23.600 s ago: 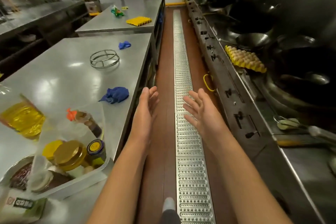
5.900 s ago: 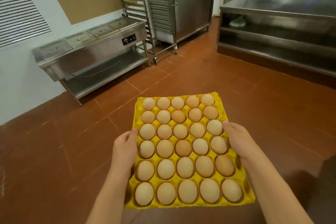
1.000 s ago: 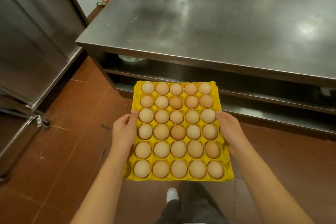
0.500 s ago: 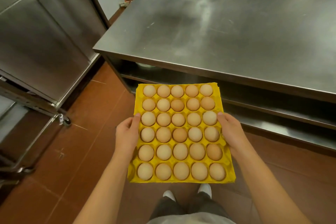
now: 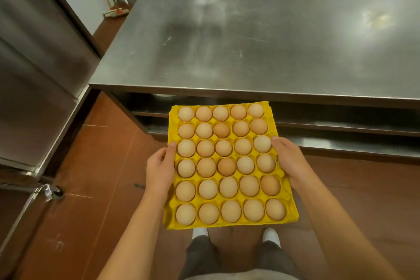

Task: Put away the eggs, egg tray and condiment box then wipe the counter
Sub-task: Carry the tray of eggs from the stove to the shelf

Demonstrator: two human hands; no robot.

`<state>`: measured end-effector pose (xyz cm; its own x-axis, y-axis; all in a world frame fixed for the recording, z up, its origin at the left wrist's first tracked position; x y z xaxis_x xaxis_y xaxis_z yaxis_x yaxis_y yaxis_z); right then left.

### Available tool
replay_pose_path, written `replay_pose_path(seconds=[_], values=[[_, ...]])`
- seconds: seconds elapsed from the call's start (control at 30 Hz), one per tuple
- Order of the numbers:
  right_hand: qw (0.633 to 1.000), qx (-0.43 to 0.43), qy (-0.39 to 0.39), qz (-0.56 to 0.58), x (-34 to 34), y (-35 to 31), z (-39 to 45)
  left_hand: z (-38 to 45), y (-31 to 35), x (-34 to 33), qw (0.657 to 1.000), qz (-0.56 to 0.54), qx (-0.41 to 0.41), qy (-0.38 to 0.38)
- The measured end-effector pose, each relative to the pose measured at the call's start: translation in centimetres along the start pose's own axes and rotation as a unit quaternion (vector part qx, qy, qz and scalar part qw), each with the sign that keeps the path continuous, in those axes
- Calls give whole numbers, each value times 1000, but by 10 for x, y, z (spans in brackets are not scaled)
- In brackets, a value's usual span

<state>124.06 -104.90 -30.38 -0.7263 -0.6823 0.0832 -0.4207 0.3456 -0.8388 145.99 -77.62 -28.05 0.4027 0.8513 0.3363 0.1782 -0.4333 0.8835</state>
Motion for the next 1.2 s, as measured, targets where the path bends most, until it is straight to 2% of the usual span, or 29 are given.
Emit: replay_pose_path(seconds=[0.17,0.33,0.57,0.8,1.03,1.2], values=[[999,5,35,35,-38,2,1,38,-4,25,998,-13,1,-55],[975,-69,-15,210,-75,17,4,64,-16,39,996,-15,-3,-90],[993,-13,-34,115,-73,24,18,78,-34,32,994,-29,9,-105],[991,30,-47,120,-74,41,50,96,-43,21,991,-83,32,-96],[984,21,-61,164,-93,62,92,147,-88,12,983,-127,96,-91],[977,-17,-113,180,-110,93,131,195,-128,-9,971,-135,108,-163]])
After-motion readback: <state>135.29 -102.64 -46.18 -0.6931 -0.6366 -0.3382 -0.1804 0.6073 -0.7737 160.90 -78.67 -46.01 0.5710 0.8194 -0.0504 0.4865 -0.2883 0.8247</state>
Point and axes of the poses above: each hand's wrist, its own z-axis towards the middle knuckle, its own x-axis out of the back of the hand, y = z × x, the point moved 9 cm from there along z, towards the middle knuckle, and after that the axes turned 2 degrees about -y, right-handed, at the moved point
